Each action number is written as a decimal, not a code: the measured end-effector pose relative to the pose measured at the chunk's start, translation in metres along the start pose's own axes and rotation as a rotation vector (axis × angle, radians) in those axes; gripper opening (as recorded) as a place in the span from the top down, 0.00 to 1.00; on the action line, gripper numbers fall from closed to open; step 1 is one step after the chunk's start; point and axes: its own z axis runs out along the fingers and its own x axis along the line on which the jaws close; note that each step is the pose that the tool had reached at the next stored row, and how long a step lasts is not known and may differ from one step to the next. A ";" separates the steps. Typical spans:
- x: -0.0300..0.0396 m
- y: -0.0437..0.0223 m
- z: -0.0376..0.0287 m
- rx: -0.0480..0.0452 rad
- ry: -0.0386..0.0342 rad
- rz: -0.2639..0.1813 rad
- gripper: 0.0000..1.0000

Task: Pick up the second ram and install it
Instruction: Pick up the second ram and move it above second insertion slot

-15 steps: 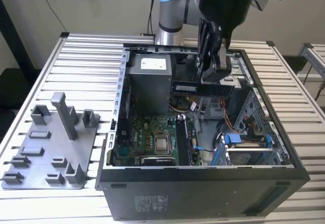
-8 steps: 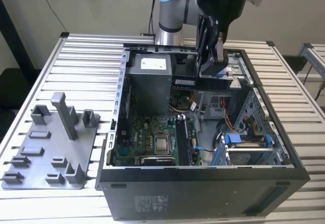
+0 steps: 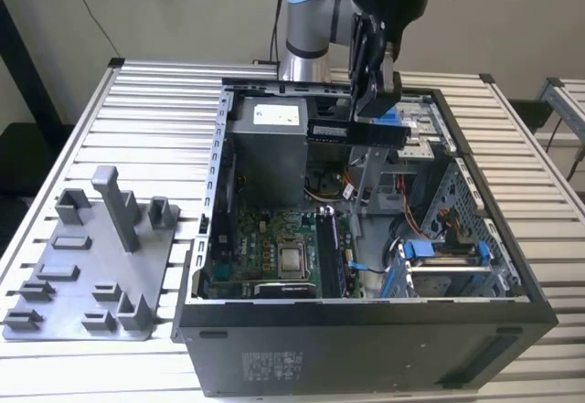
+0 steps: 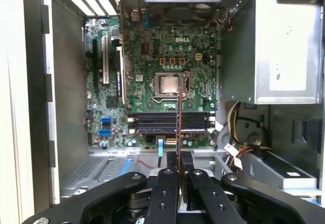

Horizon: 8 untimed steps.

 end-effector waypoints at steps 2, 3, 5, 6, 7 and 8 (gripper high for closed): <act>-0.0055 0.0002 0.0004 -0.0002 -0.0057 0.000 0.86; -0.0084 0.0003 0.0005 -0.0004 -0.0087 0.000 0.86; -0.0139 0.0005 0.0009 -0.0005 -0.0146 -0.001 0.86; -0.0167 0.0006 0.0010 -0.0006 -0.0175 -0.001 0.86; -0.0195 0.0006 0.0012 -0.0008 -0.0205 -0.001 0.86; -0.0223 0.0007 0.0014 -0.0009 -0.0236 -0.001 0.86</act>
